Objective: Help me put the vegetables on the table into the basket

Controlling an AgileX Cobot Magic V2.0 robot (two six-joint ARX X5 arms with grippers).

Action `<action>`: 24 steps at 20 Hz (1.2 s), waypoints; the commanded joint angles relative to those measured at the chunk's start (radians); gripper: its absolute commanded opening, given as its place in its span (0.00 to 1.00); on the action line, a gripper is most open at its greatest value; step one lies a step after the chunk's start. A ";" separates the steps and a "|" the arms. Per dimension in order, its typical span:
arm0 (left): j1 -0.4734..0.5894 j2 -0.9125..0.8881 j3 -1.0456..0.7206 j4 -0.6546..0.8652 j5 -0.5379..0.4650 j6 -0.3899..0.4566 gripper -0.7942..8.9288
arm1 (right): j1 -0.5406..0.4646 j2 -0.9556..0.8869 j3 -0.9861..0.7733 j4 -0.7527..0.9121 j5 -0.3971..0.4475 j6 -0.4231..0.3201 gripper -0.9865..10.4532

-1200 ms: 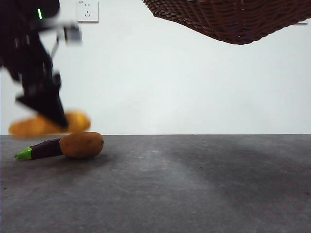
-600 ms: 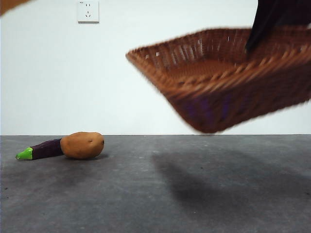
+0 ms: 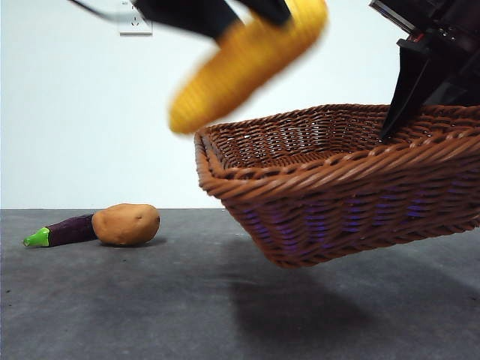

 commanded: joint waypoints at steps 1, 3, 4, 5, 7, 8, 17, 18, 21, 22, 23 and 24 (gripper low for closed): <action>-0.018 0.082 -0.006 0.093 0.003 -0.053 0.08 | 0.002 -0.002 -0.004 0.018 -0.011 0.014 0.08; -0.027 0.131 0.013 0.137 0.005 -0.072 0.08 | 0.002 0.002 -0.004 0.026 -0.010 0.014 0.08; -0.038 0.151 0.034 0.135 0.005 -0.072 0.08 | 0.002 0.004 -0.004 0.035 -0.007 0.014 0.08; -0.051 0.166 0.058 0.124 0.005 -0.072 0.08 | 0.002 0.009 -0.004 0.047 -0.006 0.014 0.08; -0.076 0.195 0.099 0.092 0.004 -0.072 0.08 | 0.002 0.021 -0.004 0.054 -0.007 0.013 0.08; -0.083 0.206 0.108 0.070 0.001 -0.071 0.08 | 0.001 0.027 -0.004 0.055 -0.007 0.012 0.08; -0.087 0.304 0.109 0.003 -0.012 -0.107 0.21 | 0.001 0.034 -0.004 0.066 0.001 0.009 0.08; -0.087 0.304 0.109 0.001 -0.013 -0.106 0.46 | 0.001 0.034 -0.004 0.066 0.001 0.009 0.08; -0.088 0.304 0.109 0.005 -0.011 -0.105 0.63 | 0.001 0.034 -0.004 0.065 0.001 0.008 0.08; -0.088 0.304 0.111 0.005 -0.010 -0.105 0.63 | 0.001 0.034 -0.004 0.064 0.001 0.008 0.08; -0.089 0.303 0.113 0.005 -0.008 -0.105 0.63 | 0.001 0.034 -0.004 0.063 0.001 0.007 0.08; -0.089 0.303 0.124 -0.009 0.011 -0.105 0.63 | 0.001 0.034 -0.004 0.062 0.001 0.002 0.08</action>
